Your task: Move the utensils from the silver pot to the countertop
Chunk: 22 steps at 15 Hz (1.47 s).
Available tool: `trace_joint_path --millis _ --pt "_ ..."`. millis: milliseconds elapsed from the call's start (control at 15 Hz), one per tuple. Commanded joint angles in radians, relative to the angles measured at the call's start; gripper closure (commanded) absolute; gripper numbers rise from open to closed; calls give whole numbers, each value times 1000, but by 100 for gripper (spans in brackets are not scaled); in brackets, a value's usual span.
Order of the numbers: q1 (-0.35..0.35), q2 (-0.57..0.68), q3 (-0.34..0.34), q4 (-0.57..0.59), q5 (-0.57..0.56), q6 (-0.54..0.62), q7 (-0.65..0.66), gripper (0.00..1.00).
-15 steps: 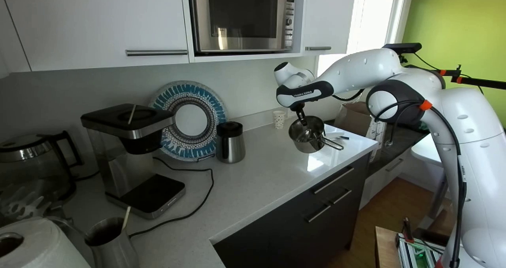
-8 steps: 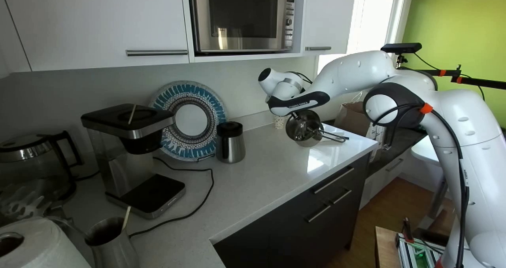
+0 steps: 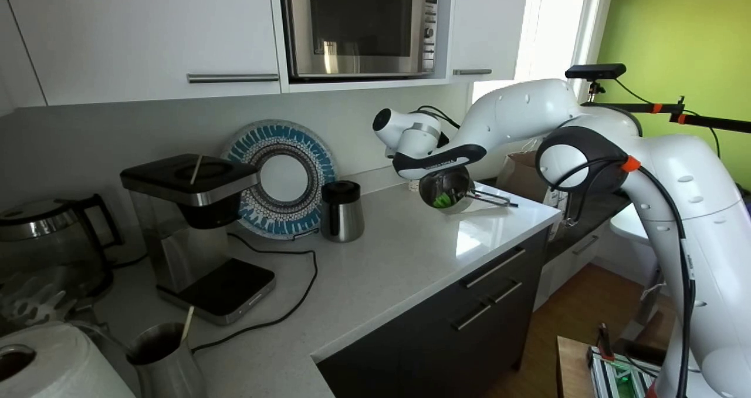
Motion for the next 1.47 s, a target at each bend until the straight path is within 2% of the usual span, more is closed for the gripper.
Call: trace_joint_path --millis 0,400,867,933,1000,1200,1400 --pt "24 31 5 7 -69 -22 23 99" --pt "86 142 -8 42 -268 -57 81 99" --pt "94 224 -21 105 -518 -74 90 99" --pt "84 235 -19 116 -529 -79 83 99" --pt "69 195 22 58 -475 -46 109 96" --pt "64 220 13 81 -497 -48 110 99" --pt "65 252 -1 85 -547 -25 183 99"
